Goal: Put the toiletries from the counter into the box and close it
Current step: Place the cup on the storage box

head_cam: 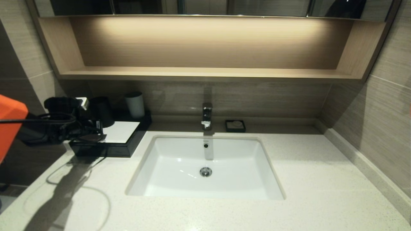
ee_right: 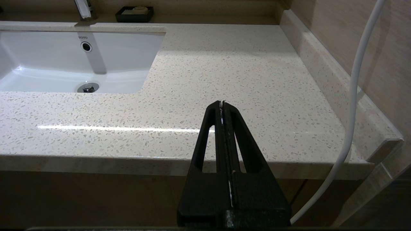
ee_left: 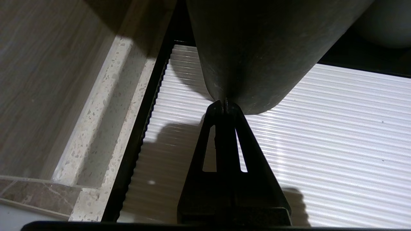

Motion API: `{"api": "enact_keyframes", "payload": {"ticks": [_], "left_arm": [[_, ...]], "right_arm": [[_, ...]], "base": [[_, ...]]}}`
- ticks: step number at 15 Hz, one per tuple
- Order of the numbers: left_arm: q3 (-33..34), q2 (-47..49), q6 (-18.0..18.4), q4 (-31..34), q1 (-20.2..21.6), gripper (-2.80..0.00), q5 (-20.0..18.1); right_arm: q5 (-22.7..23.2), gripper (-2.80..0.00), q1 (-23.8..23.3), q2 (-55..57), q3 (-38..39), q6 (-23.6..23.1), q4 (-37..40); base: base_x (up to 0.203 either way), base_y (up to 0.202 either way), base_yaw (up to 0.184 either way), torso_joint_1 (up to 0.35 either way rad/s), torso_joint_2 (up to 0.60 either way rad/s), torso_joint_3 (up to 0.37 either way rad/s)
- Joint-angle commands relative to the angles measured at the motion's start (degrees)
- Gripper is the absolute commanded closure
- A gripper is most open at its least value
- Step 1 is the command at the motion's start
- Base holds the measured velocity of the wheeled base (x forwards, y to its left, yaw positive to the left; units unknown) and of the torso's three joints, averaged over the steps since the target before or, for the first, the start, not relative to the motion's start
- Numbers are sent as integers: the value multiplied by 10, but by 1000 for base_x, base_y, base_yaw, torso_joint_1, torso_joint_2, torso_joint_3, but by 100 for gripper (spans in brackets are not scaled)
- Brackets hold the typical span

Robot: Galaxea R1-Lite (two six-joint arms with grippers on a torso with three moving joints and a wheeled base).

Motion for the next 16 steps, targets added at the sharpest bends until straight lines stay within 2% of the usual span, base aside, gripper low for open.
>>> {"api": "enact_keyframes", "payload": {"ticks": [1, 16], "left_arm": [[-14, 14, 0, -1, 0, 0, 0], [-67, 44, -1, 0, -5, 0, -1]], "right_arm": [[0, 0, 0, -1, 1, 0, 0], [0, 0, 0, -1, 1, 0, 0]], "base": [[0, 0, 0, 0, 0, 0], [0, 0, 0, 0, 0, 0]]}}
